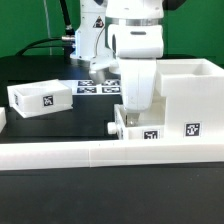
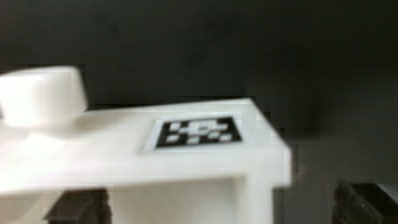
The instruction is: Assemble drawer
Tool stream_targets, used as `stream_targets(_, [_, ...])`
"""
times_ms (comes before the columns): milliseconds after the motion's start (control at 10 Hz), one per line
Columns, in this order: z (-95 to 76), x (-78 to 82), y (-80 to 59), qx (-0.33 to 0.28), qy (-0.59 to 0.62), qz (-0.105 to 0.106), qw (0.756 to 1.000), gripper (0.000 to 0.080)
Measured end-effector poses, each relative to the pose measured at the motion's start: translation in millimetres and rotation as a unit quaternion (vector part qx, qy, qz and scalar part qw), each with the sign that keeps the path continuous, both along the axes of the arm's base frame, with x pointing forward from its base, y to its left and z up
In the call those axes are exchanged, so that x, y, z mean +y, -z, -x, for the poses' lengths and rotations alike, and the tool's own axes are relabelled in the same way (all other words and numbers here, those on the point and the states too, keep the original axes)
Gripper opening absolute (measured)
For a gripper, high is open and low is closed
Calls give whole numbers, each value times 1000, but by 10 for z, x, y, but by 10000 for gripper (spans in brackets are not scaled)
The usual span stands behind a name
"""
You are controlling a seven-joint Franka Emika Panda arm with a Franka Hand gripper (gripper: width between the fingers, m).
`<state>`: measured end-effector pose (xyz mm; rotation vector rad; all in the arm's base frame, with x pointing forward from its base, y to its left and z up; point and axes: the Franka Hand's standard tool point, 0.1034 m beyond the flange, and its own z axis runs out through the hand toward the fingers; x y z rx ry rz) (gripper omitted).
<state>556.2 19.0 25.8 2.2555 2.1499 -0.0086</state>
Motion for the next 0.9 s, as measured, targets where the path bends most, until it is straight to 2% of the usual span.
stream_targets(200, [-36,-9,-143,-3,2,2,1000,646])
stream_targets(300, [-68,-36,-250,-6,3,4,1000,649])
stream_targets(400, [-90,-87,-297,-9,1,5,1000,649])
stream_targets(700, [-91,-403,-216,-3,-20,5,1000,649])
stream_targets(900, [-135,-536,-144,-2,-35,1,999,649])
